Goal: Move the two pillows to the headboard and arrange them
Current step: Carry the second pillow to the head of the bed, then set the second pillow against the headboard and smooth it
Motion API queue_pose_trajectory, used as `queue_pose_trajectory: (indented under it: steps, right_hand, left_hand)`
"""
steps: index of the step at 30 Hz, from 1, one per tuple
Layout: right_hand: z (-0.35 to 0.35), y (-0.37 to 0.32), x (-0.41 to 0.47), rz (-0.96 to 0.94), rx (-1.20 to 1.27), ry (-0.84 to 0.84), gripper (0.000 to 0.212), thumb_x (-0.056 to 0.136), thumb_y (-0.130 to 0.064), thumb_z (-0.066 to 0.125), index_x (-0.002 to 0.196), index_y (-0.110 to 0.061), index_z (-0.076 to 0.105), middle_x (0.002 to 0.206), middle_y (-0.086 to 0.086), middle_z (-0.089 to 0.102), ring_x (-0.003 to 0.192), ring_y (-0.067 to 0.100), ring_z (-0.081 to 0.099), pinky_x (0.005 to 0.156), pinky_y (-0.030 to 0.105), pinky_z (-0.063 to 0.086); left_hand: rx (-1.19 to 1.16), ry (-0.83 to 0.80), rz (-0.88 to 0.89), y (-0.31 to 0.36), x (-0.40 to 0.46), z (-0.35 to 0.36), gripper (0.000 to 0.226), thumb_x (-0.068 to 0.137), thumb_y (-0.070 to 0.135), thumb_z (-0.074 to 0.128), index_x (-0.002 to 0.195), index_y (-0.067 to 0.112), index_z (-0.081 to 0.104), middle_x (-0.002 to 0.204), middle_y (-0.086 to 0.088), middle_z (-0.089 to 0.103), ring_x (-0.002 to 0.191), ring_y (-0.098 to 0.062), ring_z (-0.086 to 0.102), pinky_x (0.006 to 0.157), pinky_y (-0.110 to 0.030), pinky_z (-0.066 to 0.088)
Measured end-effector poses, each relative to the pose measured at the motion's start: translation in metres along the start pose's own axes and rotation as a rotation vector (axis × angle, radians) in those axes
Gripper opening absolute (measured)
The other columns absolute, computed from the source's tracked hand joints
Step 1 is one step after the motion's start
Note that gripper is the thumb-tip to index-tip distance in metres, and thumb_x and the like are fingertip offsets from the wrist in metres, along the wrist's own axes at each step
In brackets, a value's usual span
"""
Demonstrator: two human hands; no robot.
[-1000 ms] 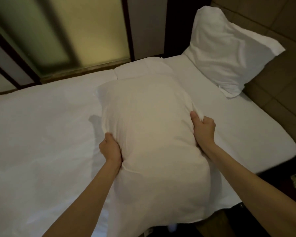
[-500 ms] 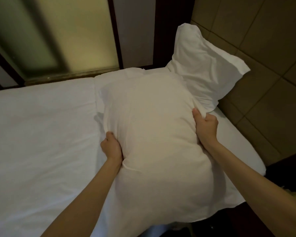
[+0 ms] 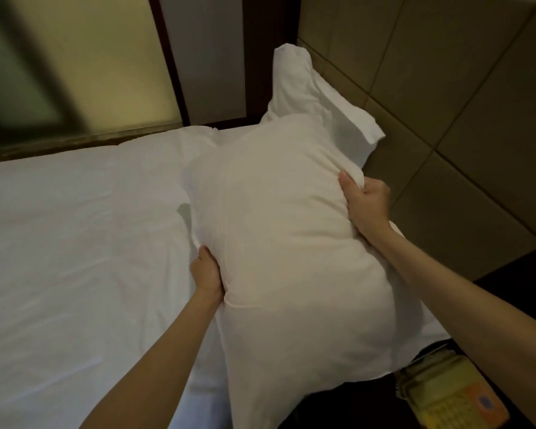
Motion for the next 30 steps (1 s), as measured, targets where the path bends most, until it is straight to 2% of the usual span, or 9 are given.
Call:
queue_pose_trajectory:
  steps: [3, 6, 10, 14, 17, 21, 25, 28, 30]
  right_hand:
    - [-0.015, 0.001, 0.018, 0.001, -0.032, 0.035, 0.048, 0.084, -0.045, 0.062, 0.050, -0.017, 0.043, 0.045, -0.006, 0.042, 0.044, 0.006, 0.039, 0.046, 0.026, 0.033]
    - [-0.027, 0.002, 0.035, 0.019, -0.085, 0.103, 0.049, 0.082, -0.050, 0.060, 0.047, -0.018, 0.044, 0.045, -0.007, 0.044, 0.044, 0.005, 0.040, 0.047, 0.028, 0.034]
    - [-0.035, 0.007, 0.054, 0.018, -0.187, 0.175, 0.051, 0.082, -0.052, 0.056, 0.047, -0.017, 0.045, 0.044, -0.004, 0.046, 0.045, 0.010, 0.043, 0.051, 0.031, 0.038]
    - [-0.049, 0.010, 0.074, -0.001, -0.350, 0.249, 0.049, 0.084, -0.048, 0.053, 0.048, -0.020, 0.038, 0.050, 0.000, 0.042, 0.055, 0.021, 0.044, 0.056, 0.036, 0.036]
    - [-0.077, 0.011, 0.094, -0.011, -0.467, 0.344, 0.044, 0.086, -0.047, 0.051, 0.058, -0.014, 0.044, 0.061, 0.011, 0.045, 0.062, 0.025, 0.044, 0.059, 0.040, 0.034]
    - [-0.110, 0.009, 0.115, -0.139, -0.688, 0.389, 0.049, 0.092, -0.048, 0.044, 0.062, -0.010, 0.046, 0.063, 0.023, 0.057, 0.058, 0.030, 0.047, 0.058, 0.035, 0.026]
    - [-0.123, 0.042, 0.100, -0.261, -0.868, 0.410, 0.044, 0.093, -0.041, 0.051, 0.061, -0.010, 0.047, 0.058, 0.024, 0.059, 0.049, 0.036, 0.055, 0.050, 0.033, 0.032]
    - [-0.113, 0.106, 0.069, -0.253, -1.004, 0.212, 0.032, 0.090, -0.028, 0.059, 0.070, -0.004, 0.057, 0.066, 0.024, 0.064, 0.058, 0.040, 0.061, 0.058, 0.038, 0.045]
    - [-0.107, 0.164, 0.047, 0.021, -1.089, -0.130, 0.031, 0.095, -0.032, 0.052, 0.089, -0.003, 0.061, 0.088, 0.024, 0.069, 0.083, 0.039, 0.064, 0.079, 0.043, 0.040]
  left_hand:
    - [0.154, -0.140, -0.079, -0.014, 0.014, 0.023, 0.031, 0.099, 0.022, 0.036, 0.098, 0.005, 0.061, 0.084, -0.010, 0.060, 0.076, -0.023, 0.054, 0.068, -0.030, 0.045]
    - [0.344, -0.281, -0.161, -0.022, 0.027, 0.043, 0.022, 0.093, 0.010, 0.037, 0.080, 0.009, 0.054, 0.065, -0.008, 0.047, 0.054, -0.018, 0.038, 0.052, -0.027, 0.029]
    - [0.401, -0.406, -0.124, -0.006, 0.043, 0.070, 0.019, 0.093, 0.012, 0.039, 0.091, 0.014, 0.058, 0.082, -0.003, 0.060, 0.068, -0.017, 0.057, 0.060, -0.027, 0.036]
    - [0.384, -0.428, -0.004, 0.020, 0.062, 0.090, 0.019, 0.094, 0.015, 0.040, 0.101, 0.011, 0.057, 0.094, -0.007, 0.061, 0.073, -0.018, 0.059, 0.061, -0.026, 0.039]
    - [0.406, -0.417, 0.081, 0.032, 0.073, 0.100, 0.022, 0.095, 0.014, 0.037, 0.101, 0.010, 0.057, 0.098, -0.010, 0.061, 0.079, -0.023, 0.059, 0.063, -0.026, 0.042]
    - [0.447, -0.415, 0.159, 0.031, 0.082, 0.122, 0.025, 0.096, 0.013, 0.036, 0.103, 0.007, 0.059, 0.098, -0.011, 0.062, 0.081, -0.024, 0.059, 0.072, -0.031, 0.043]
    - [0.476, -0.438, 0.169, 0.019, 0.081, 0.158, 0.028, 0.095, 0.011, 0.036, 0.105, 0.003, 0.061, 0.097, -0.012, 0.062, 0.080, -0.024, 0.058, 0.067, -0.028, 0.042]
    - [0.504, -0.466, 0.169, 0.009, 0.075, 0.187, 0.026, 0.096, 0.012, 0.036, 0.101, 0.006, 0.060, 0.097, -0.010, 0.062, 0.080, -0.022, 0.058, 0.065, -0.025, 0.041]
    - [0.530, -0.482, 0.167, 0.005, 0.072, 0.202, 0.026, 0.096, 0.013, 0.036, 0.100, 0.008, 0.060, 0.096, -0.009, 0.063, 0.080, -0.021, 0.058, 0.066, -0.027, 0.042]
Point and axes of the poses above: each hand's wrist, its own x-axis towards the middle knuckle, its own z-axis out of the palm, y = z × x, the point moved 3 cm from there along x, towards the middle knuckle
